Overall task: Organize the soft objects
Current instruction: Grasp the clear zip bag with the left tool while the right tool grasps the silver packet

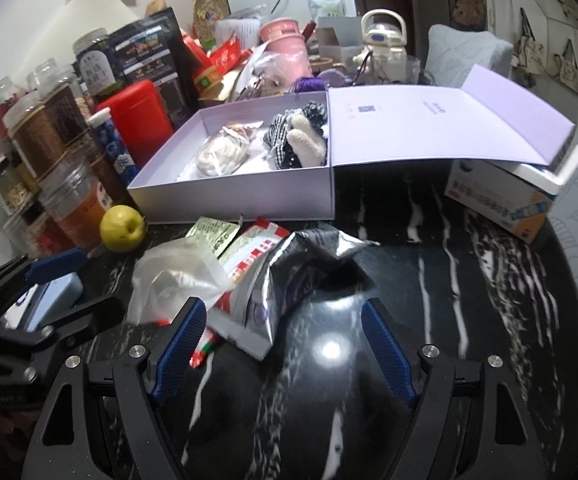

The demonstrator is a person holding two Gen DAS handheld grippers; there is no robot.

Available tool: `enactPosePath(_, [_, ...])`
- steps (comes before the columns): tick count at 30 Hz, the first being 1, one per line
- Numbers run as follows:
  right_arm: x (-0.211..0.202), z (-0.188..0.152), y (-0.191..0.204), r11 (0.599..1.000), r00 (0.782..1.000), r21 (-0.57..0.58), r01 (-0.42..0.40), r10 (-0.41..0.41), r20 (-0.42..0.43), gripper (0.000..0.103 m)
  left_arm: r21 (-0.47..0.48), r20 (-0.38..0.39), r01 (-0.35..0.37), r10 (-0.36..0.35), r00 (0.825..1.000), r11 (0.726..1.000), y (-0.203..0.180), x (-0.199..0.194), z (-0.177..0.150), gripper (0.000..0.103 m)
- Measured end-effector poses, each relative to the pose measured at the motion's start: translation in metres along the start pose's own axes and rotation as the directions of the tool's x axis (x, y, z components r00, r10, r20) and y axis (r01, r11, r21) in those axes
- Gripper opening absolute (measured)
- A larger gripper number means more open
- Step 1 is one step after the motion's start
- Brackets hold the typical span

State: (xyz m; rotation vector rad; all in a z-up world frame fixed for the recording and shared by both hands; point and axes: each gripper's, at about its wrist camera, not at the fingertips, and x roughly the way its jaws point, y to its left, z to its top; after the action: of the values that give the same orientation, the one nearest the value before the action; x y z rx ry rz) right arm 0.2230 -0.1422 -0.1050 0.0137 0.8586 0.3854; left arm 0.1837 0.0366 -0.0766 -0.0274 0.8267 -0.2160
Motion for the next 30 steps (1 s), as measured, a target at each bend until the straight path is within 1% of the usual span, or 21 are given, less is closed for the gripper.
enactPosePath(4, [0.026, 0.009, -0.003, 0.999, 0.998, 0.019, -0.032, 0.033, -0.058, 0.081, -0.029, -0.021, 0.022, -0.023, 1.0, 0.999, 0.007, 0.011, 0.002, 0.084])
enactPosePath(9, [0.043, 0.014, -0.014, 0.997, 0.995, 0.059, -0.045, 0.05, -0.085, 0.081, -0.036, -0.034, 0.05, -0.052, 0.998, 0.998, 0.007, 0.022, 0.008, 0.084])
enactPosePath(12, [0.049, 0.016, -0.02, 0.996, 0.994, 0.073, -0.055, 0.062, -0.09, 0.075, -0.025, -0.056, 0.079, -0.08, 0.995, 0.997, 0.003, 0.03, 0.013, 0.084])
enactPosePath(15, [0.052, 0.015, -0.024, 0.992, 0.99, 0.079, -0.095, 0.103, -0.095, 0.06, -0.016, -0.073, 0.082, -0.083, 0.994, 0.996, 0.0, 0.039, 0.016, 0.084])
enactPosePath(16, [0.051, 0.014, -0.025, 0.992, 0.99, 0.074, -0.102, 0.109, -0.092, 0.053, -0.009, -0.076, 0.077, -0.078, 0.994, 0.997, -0.001, 0.041, 0.016, 0.084])
enactPosePath(17, [0.051, 0.015, -0.025, 0.992, 0.989, 0.068, -0.109, 0.115, -0.09, 0.047, -0.002, -0.079, 0.071, -0.071, 0.994, 0.997, -0.002, 0.043, 0.017, 0.084])
enactPosePath(21, [0.047, 0.011, -0.027, 0.992, 0.988, 0.036, -0.122, 0.124, -0.086, 0.043, 0.025, -0.102, 0.074, -0.071, 0.992, 0.997, -0.005, 0.053, 0.022, 0.084])
enactPosePath(24, [0.042, 0.008, -0.032, 0.992, 0.989, 0.03, -0.121, 0.123, -0.083, 0.042, 0.041, -0.126, 0.079, -0.073, 0.989, 0.996, -0.006, 0.063, 0.023, 0.084])
enactPosePath(27, [0.037, 0.005, -0.038, 0.992, 0.989, 0.035, -0.123, 0.126, -0.084, 0.042, 0.031, -0.176, 0.093, -0.087, 0.981, 0.995, -0.006, 0.078, 0.021, 0.084])
enactPosePath(30, [0.033, 0.002, -0.042, 0.993, 0.989, 0.031, -0.116, 0.118, -0.087, 0.04, 0.017, -0.203, 0.092, -0.087, 0.975, 0.996, -0.006, 0.087, 0.018, 0.084])
